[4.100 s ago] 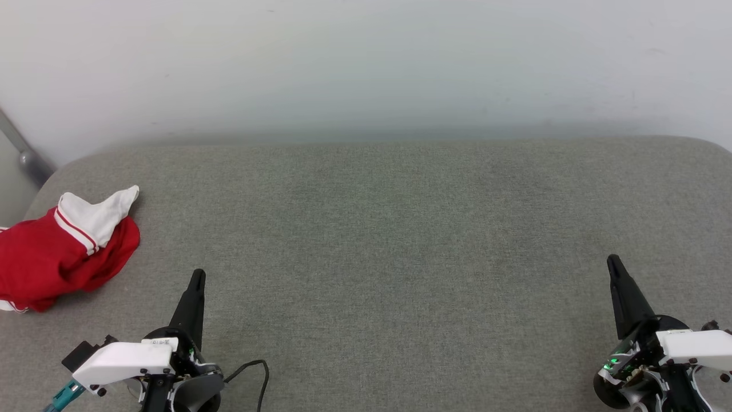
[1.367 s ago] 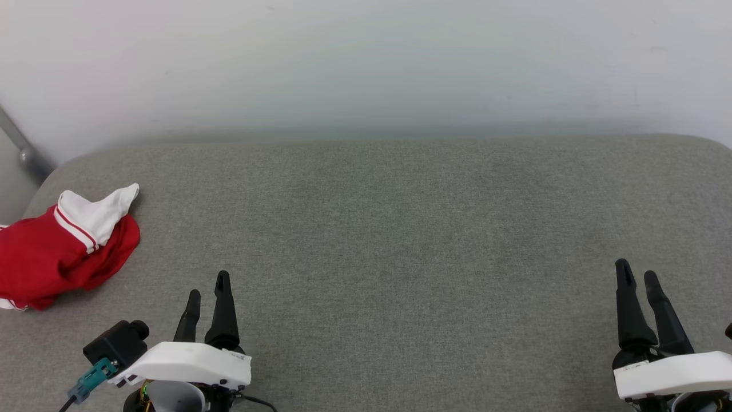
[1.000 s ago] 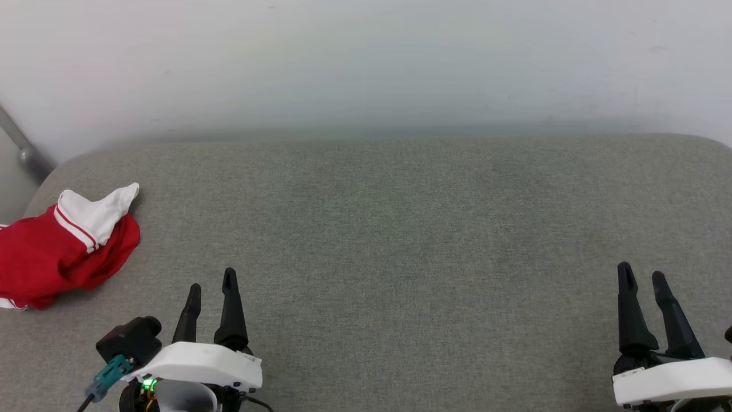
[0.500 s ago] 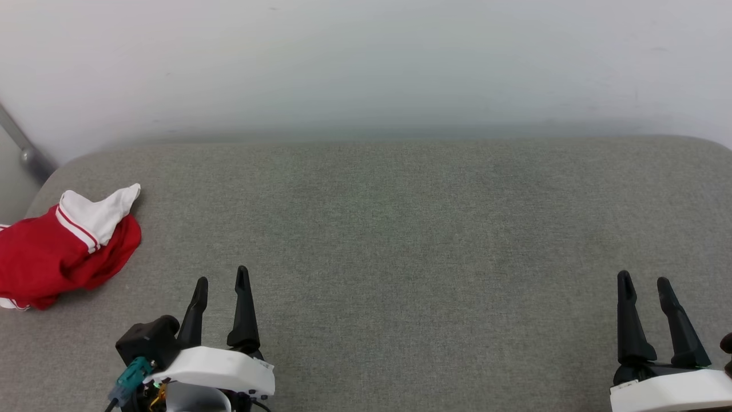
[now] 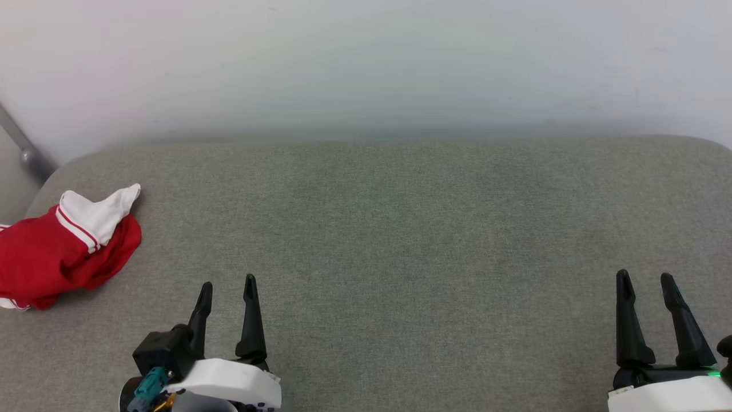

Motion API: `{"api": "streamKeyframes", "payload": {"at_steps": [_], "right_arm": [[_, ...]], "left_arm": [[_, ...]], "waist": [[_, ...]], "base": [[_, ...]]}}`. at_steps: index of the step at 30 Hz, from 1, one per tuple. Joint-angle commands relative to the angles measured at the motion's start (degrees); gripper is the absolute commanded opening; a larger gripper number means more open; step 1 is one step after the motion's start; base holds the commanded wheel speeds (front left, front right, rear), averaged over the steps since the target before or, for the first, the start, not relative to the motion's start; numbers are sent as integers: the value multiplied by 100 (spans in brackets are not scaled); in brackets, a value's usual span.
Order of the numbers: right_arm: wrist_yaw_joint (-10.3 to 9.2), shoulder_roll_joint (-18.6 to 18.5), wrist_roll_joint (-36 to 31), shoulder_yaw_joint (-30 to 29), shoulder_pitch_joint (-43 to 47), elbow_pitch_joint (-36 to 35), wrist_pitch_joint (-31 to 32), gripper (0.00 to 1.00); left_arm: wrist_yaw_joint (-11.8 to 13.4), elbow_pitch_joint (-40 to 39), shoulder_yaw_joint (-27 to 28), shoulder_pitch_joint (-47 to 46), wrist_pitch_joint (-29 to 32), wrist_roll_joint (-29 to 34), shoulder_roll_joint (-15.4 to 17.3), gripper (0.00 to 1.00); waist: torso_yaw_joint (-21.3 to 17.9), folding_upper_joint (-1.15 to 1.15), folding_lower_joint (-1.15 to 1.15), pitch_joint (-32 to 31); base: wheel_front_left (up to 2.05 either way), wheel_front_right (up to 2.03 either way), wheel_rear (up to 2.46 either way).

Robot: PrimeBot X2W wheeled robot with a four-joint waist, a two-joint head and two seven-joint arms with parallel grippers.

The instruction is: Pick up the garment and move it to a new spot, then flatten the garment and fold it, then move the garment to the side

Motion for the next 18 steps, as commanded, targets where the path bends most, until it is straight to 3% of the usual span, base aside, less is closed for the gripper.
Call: {"api": "streamKeyframes", "payload": {"at_steps": [1, 18], "right_arm": [[-1, -6, -145, 8, 44, -78, -55, 100], [-2, -5, -646, 58, 235, -218, -257, 100]], "left_arm": [[18, -38, -29, 38, -45, 138, 12, 100], [101, -125, -145, 182, -248, 678, 12, 100]], "waist": [[-1, 0, 0, -3], [31, 0, 0, -10]], "base": [[0, 0, 0], [0, 0, 0]]}}
